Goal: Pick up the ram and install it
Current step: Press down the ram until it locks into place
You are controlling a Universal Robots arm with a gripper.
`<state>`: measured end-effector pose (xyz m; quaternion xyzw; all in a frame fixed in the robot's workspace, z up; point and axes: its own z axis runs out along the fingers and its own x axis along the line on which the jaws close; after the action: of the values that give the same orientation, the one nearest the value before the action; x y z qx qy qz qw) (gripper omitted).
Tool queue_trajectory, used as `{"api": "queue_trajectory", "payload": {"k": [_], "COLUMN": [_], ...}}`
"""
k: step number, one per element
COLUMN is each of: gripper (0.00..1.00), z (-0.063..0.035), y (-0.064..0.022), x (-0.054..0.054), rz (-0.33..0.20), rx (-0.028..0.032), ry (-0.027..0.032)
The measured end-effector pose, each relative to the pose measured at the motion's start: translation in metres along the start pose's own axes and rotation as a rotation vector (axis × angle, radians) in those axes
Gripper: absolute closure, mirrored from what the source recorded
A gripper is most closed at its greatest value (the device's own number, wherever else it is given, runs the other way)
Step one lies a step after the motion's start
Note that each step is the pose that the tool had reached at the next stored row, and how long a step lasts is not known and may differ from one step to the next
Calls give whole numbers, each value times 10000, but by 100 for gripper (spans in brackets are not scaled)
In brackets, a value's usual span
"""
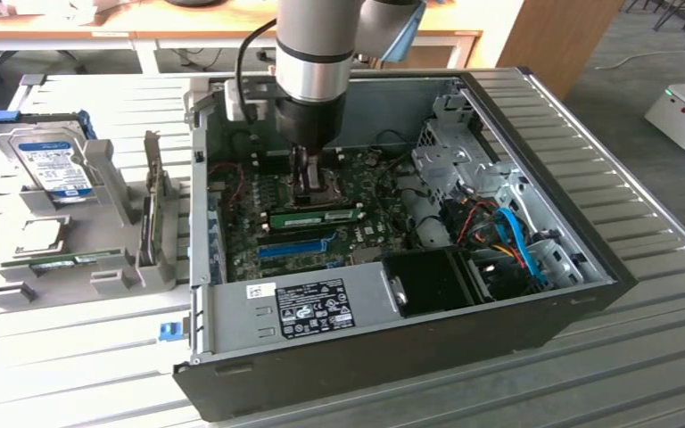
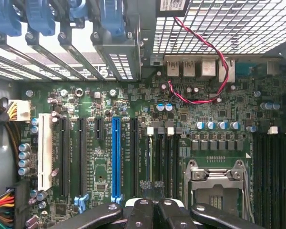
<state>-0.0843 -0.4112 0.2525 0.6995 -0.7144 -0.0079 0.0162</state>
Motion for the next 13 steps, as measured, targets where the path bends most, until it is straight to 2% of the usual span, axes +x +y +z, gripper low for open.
{"api": "queue_trajectory", "payload": {"k": [13], "gripper": [89], "z": [105], "y": [-4], "x": [-2], "rz": [0], "rx": [-1], "ry": [1]}}
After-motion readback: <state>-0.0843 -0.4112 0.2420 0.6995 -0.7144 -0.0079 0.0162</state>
